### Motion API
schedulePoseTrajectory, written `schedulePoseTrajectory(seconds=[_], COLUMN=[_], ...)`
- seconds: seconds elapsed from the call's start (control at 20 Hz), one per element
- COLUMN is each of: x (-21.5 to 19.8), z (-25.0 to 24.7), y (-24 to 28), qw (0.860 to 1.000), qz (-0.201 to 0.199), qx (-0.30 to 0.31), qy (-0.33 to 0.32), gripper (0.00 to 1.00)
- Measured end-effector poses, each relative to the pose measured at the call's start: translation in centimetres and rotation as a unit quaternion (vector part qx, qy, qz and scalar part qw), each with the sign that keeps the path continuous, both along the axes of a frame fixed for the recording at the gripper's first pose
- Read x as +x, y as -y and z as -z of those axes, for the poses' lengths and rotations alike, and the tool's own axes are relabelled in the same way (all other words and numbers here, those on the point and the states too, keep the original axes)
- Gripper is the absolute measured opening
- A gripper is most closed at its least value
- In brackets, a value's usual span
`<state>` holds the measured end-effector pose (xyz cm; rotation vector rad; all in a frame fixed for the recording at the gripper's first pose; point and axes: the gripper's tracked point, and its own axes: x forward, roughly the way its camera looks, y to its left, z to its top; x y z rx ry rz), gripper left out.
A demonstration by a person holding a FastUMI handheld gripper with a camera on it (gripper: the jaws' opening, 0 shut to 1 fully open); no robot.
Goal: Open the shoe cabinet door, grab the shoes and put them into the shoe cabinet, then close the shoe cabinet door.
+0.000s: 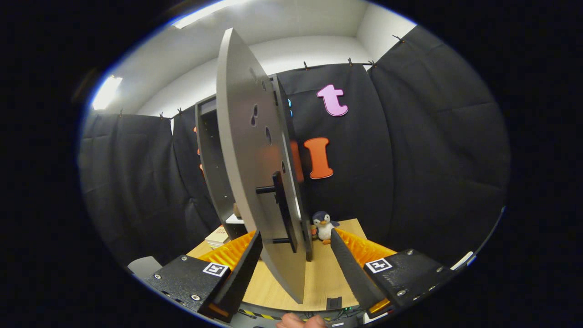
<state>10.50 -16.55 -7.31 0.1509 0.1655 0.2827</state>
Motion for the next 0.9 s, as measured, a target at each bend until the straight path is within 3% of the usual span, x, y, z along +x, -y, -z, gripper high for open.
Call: schedulePoseTrajectory(seconds=[0.25,0.45,0.9], x=[2.0,2.5,1.6], z=[0.4,0.4,0.1], y=[-0.9,-1.8,-11.0], qw=[1.000,0.998,0.997], qz=[0.008,0.037,0.063], qx=[-0.016,-0.041,-0.052], qy=[-0.002,0.000,-0.009], gripper=[0.94,0.92,0.91])
